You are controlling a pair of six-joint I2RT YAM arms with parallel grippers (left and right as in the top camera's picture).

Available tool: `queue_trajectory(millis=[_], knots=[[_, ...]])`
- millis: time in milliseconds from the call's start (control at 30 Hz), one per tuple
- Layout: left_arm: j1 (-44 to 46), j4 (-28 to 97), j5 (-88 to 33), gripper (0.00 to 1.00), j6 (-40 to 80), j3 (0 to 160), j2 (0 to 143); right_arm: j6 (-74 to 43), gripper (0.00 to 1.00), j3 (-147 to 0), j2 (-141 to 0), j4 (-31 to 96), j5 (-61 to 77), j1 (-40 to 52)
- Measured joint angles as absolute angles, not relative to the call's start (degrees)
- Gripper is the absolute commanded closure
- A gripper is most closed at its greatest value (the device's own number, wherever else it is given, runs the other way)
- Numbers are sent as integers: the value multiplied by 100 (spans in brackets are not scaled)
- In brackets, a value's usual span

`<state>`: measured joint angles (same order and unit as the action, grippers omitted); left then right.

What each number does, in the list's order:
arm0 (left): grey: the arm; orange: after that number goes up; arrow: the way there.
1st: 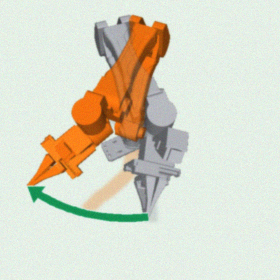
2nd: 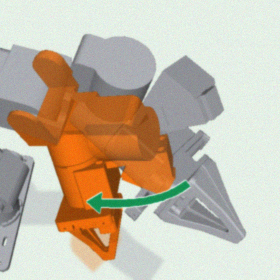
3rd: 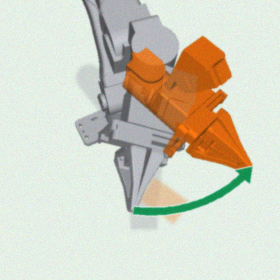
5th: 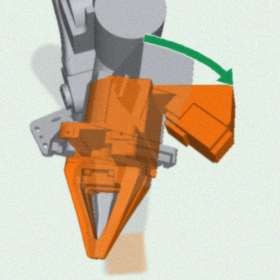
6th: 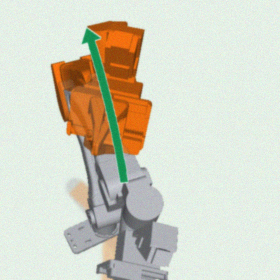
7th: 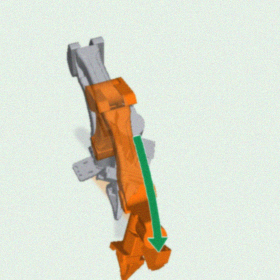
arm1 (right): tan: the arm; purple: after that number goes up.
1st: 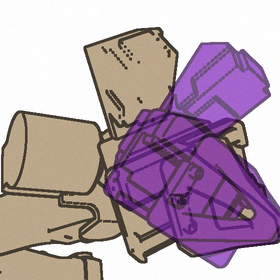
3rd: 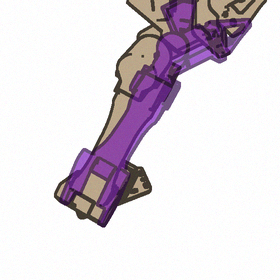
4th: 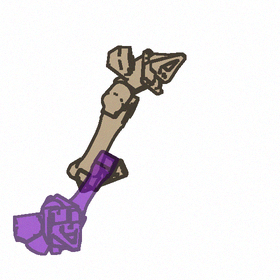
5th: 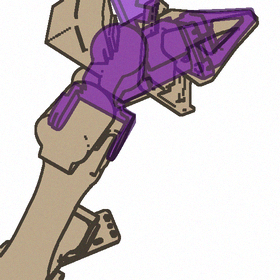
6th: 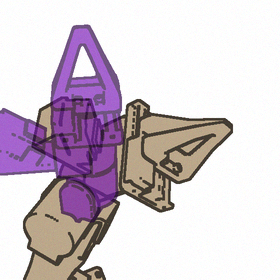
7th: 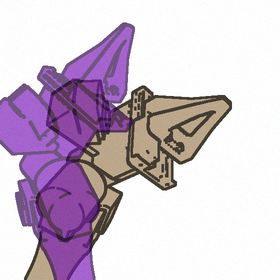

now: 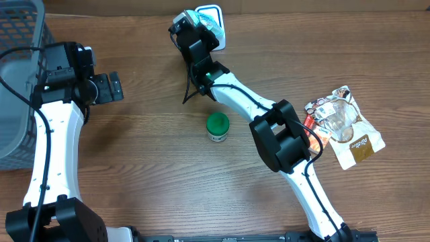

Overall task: Scan the item barcode
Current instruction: 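Hold the wipes pack in front of the white scanner, then carry the wipes pack right and drop it onto the snack bag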

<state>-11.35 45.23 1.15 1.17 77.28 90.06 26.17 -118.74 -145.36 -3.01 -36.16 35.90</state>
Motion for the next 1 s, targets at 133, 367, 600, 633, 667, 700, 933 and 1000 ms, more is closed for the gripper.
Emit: queue_trajectory(millis=[133, 367, 600, 633, 667, 700, 933, 1000], knots=[[-1135, 4523, 115, 0, 117, 7728, 9006, 2056, 97, -11848, -14127, 191, -3597, 3520], [-1135, 4528, 113, 0, 117, 7728, 9006, 438, 96, -11848, -12606, 2788, -3667, 3133], [-1135, 4523, 115, 0, 117, 7728, 9006, -939, 96, -11920, -11524, 6252, -2864, 2110], [-1135, 4523, 115, 0, 117, 7728, 9006, -1048, 96, -11922, -11522, 6726, -2665, 1876], [-1135, 4523, 115, 0, 117, 7728, 9006, -1125, 96, -11887, -11535, 7083, -2471, 1658], [-1135, 4521, 115, 0, 117, 7728, 9006, -1197, 96, -11819, -11561, 7367, -2257, 1422], [-1135, 4523, 115, 0, 117, 7728, 9006, -1448, 39, -10938, -11653, 7999, -908, -139], [-1135, 4523, 115, 0, 117, 7728, 9006, -1531, 28, -10709, -11653, 8003, -668, -486]])
